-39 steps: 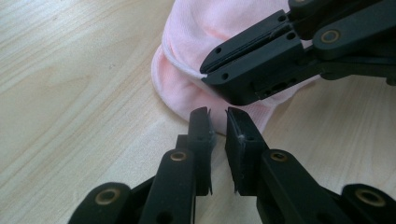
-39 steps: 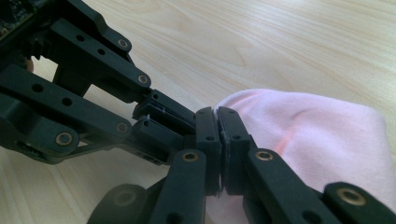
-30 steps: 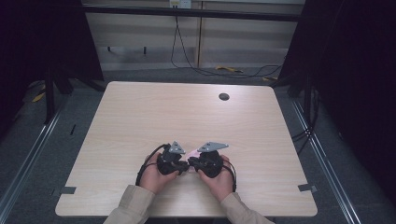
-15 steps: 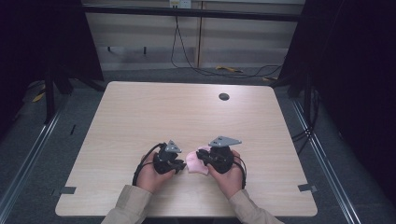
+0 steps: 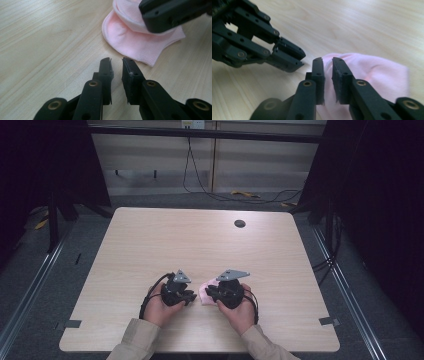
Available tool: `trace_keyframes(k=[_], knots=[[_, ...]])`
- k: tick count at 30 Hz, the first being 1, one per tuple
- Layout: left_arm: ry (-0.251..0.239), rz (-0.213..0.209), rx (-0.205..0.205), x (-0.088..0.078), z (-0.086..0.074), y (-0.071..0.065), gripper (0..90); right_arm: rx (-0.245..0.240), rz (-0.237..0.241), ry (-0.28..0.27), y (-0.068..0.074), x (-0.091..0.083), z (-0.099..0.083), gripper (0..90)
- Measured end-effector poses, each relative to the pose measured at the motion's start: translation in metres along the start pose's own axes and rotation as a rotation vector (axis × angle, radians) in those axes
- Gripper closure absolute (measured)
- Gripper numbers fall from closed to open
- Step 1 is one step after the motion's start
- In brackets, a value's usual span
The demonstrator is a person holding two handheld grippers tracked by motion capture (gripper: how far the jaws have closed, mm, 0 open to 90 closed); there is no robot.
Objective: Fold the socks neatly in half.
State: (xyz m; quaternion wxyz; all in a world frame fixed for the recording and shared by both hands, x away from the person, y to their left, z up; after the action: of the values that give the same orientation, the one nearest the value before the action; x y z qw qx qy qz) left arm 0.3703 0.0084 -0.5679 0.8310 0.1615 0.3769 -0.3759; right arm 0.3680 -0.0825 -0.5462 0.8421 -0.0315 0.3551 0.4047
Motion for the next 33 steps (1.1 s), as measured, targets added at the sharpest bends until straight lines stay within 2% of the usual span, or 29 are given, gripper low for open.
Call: trace_keyframes(k=[1, 3, 5, 8, 12, 17, 22, 26, 29, 33], knots=[[-0.001, 0.001, -0.002, 0.000, 0.000, 0.000, 77.8, -0.005, -0.013, 0.010, -0.001, 0.002, -0.002, 74.9], [0.000, 0.000, -0.005, 0.001, -0.001, -0.001, 77.8, -0.022, -0.030, 0.032, -0.003, 0.006, -0.006, 79.9], [-0.001, -0.002, 0.003, 0.001, 0.000, -0.002, 77.8, -0.018, -0.038, 0.041, -0.005, 0.007, -0.009, 87.4], [0.001, -0.004, 0.014, 0.002, 0.001, -0.003, 77.8, -0.003, -0.036, 0.044, -0.005, 0.005, -0.008, 88.7], [-0.005, -0.006, 0.015, 0.003, 0.002, -0.004, 77.9, 0.008, -0.018, 0.017, -0.003, -0.001, -0.001, 89.0], [-0.008, -0.008, 0.016, 0.003, 0.002, -0.005, 78.4, -0.007, 0.015, -0.016, 0.009, -0.004, 0.010, 88.9], [-0.011, -0.010, 0.008, 0.003, 0.002, -0.003, 79.8, 0.004, 0.056, 0.005, 0.014, 0.011, 0.002, 88.8], [-0.017, -0.013, 0.008, 0.004, 0.002, -0.002, 82.5, 0.005, 0.069, 0.028, 0.017, 0.020, -0.009, 88.9], [-0.012, -0.016, 0.008, 0.003, 0.002, -0.002, 83.0, 0.002, 0.078, 0.026, 0.019, 0.021, -0.009, 88.4], [-0.006, -0.012, -0.009, 0.002, 0.001, -0.001, 82.9, -0.003, 0.087, 0.001, 0.018, 0.015, -0.003, 80.9]])
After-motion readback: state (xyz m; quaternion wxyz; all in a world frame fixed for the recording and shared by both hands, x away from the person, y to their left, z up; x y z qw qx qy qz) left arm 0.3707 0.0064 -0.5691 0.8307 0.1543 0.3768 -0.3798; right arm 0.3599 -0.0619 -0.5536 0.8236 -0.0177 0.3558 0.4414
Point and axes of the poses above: each handheld gripper's, and its own axes: x roughly forward along the jaws, z roughly out of its top, y roughly to its left, the point moved 10 cm from there along x, roughly forward along the jaws, and after that the axes turned 10 degrees about z, right-handed, at the moved point
